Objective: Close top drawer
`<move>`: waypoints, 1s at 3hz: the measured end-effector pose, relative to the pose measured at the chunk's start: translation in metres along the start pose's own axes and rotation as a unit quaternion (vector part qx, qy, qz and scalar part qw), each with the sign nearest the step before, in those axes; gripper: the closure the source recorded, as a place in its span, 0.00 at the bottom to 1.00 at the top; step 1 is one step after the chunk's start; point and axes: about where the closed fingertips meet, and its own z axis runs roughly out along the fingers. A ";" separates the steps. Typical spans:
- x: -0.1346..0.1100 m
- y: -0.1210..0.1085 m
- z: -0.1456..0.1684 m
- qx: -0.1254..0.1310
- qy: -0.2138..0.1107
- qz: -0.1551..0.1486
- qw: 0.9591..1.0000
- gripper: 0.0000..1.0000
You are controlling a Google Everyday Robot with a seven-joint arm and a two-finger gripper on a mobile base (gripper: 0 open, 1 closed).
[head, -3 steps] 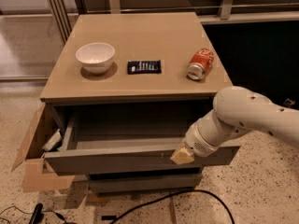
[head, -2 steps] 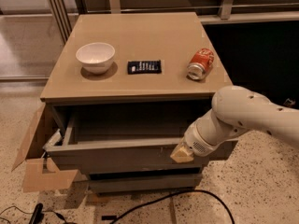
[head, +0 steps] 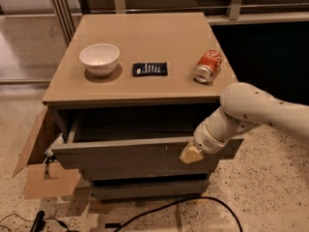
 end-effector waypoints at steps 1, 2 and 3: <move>-0.001 -0.020 0.006 0.000 0.009 0.000 1.000 0.06; -0.013 -0.053 0.007 0.013 0.004 -0.004 1.000 0.08; -0.013 -0.052 0.009 0.014 0.004 -0.005 1.000 0.00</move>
Offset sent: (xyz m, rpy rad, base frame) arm 0.1515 -0.0202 -0.0154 -0.0328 -0.1018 -0.0257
